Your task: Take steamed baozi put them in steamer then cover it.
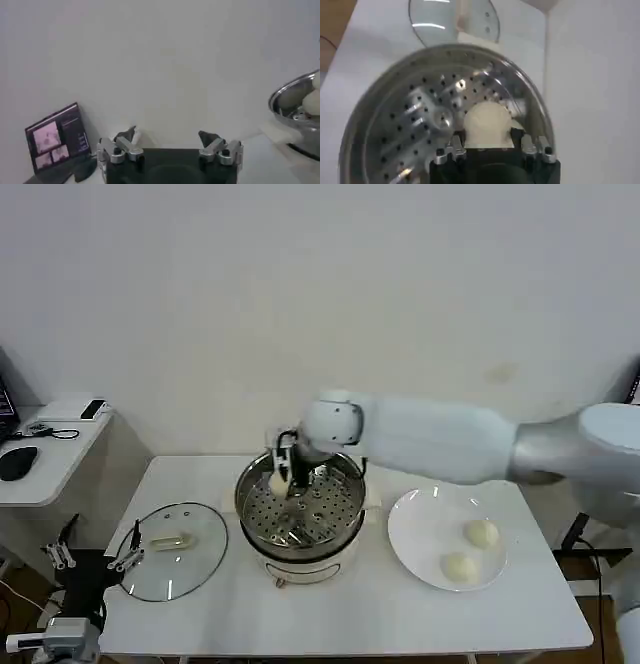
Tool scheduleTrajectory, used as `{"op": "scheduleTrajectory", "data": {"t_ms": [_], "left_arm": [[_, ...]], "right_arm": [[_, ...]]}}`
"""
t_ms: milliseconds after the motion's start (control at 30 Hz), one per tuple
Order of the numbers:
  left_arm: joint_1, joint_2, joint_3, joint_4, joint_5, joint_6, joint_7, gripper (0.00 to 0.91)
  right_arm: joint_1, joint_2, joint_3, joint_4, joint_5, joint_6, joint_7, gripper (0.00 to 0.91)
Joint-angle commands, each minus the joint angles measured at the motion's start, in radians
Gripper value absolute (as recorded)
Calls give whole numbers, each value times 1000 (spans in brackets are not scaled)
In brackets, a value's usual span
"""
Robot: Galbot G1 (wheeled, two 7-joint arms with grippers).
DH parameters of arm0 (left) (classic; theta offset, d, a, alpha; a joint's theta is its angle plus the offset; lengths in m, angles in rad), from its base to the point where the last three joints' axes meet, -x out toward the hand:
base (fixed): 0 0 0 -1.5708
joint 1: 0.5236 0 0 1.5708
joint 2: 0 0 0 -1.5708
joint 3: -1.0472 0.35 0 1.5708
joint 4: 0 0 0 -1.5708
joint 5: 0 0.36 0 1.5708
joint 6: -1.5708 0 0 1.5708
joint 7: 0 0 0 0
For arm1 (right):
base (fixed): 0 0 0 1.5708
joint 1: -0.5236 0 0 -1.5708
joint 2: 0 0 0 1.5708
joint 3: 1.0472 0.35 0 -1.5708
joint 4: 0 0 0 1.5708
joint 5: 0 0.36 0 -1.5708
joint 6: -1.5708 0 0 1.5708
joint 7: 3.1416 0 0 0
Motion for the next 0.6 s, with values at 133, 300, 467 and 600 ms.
{"op": "scheduleTrajectory", "data": {"t_ms": [133, 300, 467, 600], "left_arm": [[4, 11, -17, 9, -17, -7, -2, 907], [0, 7, -11, 8, -14, -8, -2, 907], [-2, 6, -9, 7, -13, -7, -2, 907], [2, 5, -10, 5, -13, -7, -2, 907]], "right_arm": [[-59, 164, -28, -115, 31, -36, 31, 615], [-60, 157, -27, -121, 22, -36, 29, 907], [-60, 141, -25, -114, 18, -36, 25, 907], [-32, 106, -16, -85, 22, -35, 24, 907]]}}
